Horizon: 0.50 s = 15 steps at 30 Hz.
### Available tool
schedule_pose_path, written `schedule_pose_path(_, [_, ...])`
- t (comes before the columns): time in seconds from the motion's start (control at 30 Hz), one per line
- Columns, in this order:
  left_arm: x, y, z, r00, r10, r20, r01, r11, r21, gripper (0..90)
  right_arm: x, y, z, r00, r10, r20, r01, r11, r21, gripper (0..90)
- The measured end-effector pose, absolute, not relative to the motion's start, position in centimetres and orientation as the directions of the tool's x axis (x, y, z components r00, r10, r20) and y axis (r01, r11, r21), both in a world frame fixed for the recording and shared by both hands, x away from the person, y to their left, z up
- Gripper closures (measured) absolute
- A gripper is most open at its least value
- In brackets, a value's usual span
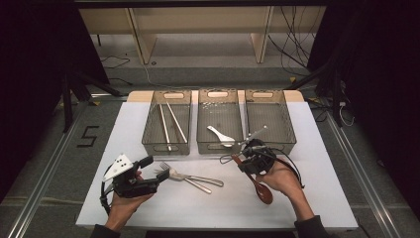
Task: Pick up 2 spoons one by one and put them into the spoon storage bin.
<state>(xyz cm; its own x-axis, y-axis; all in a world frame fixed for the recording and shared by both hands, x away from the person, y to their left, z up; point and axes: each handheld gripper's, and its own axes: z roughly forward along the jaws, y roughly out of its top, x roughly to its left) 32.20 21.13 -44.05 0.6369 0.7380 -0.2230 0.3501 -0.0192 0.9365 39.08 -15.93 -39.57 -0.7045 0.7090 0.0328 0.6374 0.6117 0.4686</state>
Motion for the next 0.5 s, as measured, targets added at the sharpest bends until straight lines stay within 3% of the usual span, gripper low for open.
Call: schedule_pose_path(0.5, [32.2, 21.2, -44.1, 0.636, 0.738, -0.224, 0.35, -0.017, 0.936, 16.2, 41.2, -15.5, -36.5, -0.694, 0.718, 0.044, 0.616, 0.562, 0.552, 78.0])
